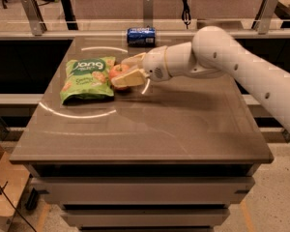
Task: Move apple near green rice chip bag
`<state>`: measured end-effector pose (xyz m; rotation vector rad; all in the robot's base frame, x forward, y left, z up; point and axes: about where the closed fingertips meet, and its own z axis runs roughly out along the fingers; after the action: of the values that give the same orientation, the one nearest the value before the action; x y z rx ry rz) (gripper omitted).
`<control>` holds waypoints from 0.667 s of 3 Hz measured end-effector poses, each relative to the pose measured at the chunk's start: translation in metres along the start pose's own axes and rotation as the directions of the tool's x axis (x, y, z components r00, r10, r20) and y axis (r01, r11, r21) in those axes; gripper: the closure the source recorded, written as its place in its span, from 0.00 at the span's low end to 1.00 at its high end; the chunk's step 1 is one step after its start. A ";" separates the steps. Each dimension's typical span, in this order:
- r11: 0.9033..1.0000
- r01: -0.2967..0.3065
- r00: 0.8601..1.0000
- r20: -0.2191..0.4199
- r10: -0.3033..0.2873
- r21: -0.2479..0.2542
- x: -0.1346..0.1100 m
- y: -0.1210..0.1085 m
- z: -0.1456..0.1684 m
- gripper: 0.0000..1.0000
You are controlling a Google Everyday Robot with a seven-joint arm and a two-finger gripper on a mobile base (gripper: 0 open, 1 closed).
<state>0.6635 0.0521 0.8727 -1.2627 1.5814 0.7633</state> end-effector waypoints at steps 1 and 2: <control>0.999 -0.027 1.000 0.007 0.027 -0.027 0.009 0.006 0.021 0.58; 0.999 -0.028 1.000 0.010 0.028 -0.034 0.008 0.008 0.025 0.36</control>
Offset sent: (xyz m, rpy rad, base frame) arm -0.0016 0.0348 -0.0239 0.0410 0.0440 0.0477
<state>0.6631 0.0732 0.8558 -1.2612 1.5863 0.8164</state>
